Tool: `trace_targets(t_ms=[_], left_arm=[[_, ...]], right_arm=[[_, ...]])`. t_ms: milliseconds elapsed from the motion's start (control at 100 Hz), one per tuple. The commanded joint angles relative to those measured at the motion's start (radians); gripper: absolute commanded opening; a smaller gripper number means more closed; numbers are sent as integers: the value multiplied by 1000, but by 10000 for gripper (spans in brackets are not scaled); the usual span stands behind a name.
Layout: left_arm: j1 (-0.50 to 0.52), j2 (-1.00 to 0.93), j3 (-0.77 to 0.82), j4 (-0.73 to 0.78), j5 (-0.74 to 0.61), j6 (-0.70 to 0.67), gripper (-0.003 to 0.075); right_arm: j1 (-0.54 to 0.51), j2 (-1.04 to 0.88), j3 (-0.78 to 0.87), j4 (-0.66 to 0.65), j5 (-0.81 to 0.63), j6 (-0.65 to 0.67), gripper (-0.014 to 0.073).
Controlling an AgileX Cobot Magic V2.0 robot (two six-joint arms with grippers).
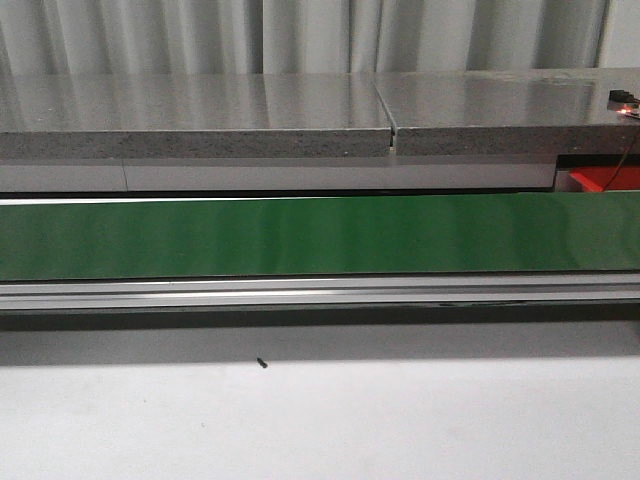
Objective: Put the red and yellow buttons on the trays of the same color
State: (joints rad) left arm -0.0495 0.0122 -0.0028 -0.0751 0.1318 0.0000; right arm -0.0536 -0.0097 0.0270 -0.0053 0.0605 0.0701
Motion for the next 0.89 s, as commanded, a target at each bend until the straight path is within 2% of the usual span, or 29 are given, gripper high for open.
trace_targets(t_ms=[0,880], left_arm=[[3,-43,26,-10,-120,0,-20],[3,-49,33,-10,-125,0,-20]], right_arm=[[-3,-20,-16,-12,-83,-2,-91],[-3,-20,-16,-12,-76,-2,-91]])
